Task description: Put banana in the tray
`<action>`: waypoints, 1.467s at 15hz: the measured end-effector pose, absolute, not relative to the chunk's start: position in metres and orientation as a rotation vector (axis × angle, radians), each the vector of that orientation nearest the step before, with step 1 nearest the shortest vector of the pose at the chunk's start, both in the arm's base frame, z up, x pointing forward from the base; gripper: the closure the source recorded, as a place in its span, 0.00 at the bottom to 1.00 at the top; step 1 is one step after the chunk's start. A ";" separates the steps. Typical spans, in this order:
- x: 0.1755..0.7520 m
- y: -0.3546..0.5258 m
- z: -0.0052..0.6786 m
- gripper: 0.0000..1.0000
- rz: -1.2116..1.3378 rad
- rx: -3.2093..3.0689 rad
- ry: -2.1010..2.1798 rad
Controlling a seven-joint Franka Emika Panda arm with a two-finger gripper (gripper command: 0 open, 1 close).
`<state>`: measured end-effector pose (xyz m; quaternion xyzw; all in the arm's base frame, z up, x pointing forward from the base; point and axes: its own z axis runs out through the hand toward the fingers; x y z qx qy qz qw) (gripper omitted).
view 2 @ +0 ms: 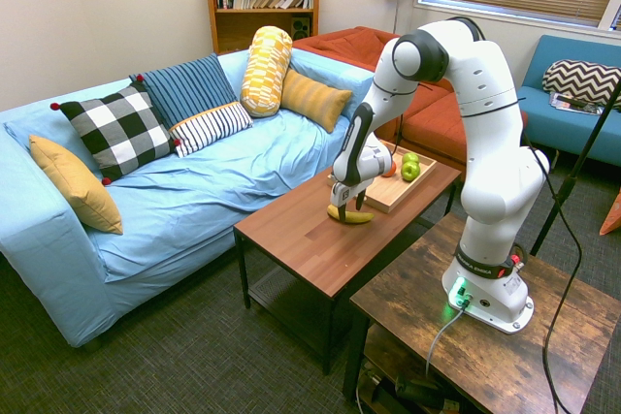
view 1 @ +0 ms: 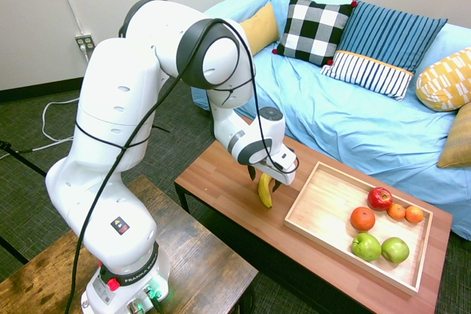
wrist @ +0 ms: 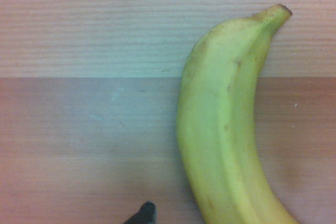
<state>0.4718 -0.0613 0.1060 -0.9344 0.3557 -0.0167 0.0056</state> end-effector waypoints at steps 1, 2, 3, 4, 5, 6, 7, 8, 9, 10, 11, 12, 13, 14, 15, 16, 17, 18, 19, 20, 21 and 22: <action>0.471 -0.062 0.104 1.00 -0.048 -2.926 1.111; 0.470 -0.063 0.103 1.00 -0.043 -2.924 1.112; 0.470 -0.064 0.101 1.00 -0.040 -2.923 1.112; 0.469 -0.065 0.100 1.00 -0.038 -2.921 1.115; 0.469 -0.065 0.098 1.00 -0.040 -2.920 1.115; 0.469 -0.065 0.097 1.00 -0.047 -2.917 1.118; 0.469 -0.065 0.095 1.00 -0.053 -2.917 1.121; 0.468 -0.065 0.091 1.00 -0.060 -2.916 1.123; 0.468 -0.065 0.088 1.00 -0.064 -2.915 1.128; 0.469 -0.065 0.085 1.00 -0.068 -2.913 1.134; 0.469 -0.065 0.081 1.00 -0.071 -2.912 1.136; 0.471 -0.063 0.081 1.00 -0.074 -2.910 1.133; 0.471 -0.062 0.081 1.00 -0.073 -2.907 1.131; 0.471 -0.061 0.081 1.00 -0.073 -2.904 1.130; 0.471 -0.060 0.081 1.00 -0.075 -2.902 1.131; 0.472 -0.060 0.082 1.00 -0.078 -2.902 1.130; 0.472 -0.060 0.083 1.00 -0.082 -2.901 1.129; 0.474 -0.060 0.085 1.00 -0.091 -2.899 1.131; 0.475 -0.063 0.090 1.00 -0.107 -2.899 1.136; 0.478 -0.068 0.097 1.00 -0.132 -2.901 1.145; 0.481 -0.073 0.109 1.00 -0.162 -2.901 1.154; 0.485 -0.078 0.124 1.00 -0.189 -2.895 1.165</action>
